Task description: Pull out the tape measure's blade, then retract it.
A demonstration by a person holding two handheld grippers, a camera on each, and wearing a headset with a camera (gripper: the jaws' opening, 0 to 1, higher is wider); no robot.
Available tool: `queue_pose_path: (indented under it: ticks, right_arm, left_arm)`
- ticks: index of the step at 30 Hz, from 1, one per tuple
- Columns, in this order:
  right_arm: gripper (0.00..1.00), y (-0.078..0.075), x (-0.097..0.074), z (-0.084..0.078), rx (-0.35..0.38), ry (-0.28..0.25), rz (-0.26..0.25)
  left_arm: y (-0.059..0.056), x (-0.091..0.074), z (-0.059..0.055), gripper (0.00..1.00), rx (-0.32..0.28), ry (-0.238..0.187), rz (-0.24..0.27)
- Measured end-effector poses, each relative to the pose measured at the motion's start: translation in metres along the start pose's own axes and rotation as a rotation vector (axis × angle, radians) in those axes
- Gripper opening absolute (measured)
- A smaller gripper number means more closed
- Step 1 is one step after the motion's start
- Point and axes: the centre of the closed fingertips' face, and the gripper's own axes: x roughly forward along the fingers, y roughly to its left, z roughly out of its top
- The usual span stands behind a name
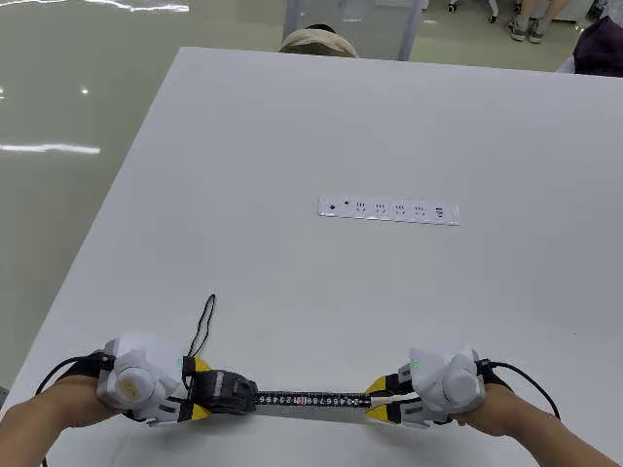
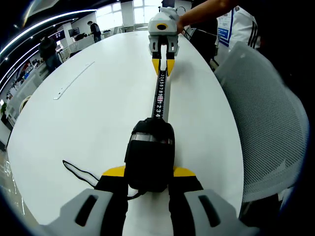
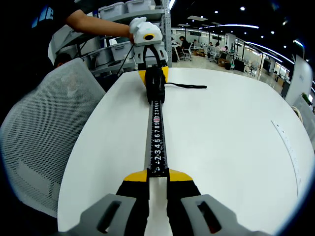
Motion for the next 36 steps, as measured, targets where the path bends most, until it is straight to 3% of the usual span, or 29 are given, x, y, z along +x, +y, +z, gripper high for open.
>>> queue_pose_path:
  ticks: [36]
  right_arm:
    - [0.1,-0.001,-0.016,-0.02,0.023,0.011,-0.006]
  left_arm:
    - [0.0,0.001,0.001,0.27,0.0,0.0,-0.001]
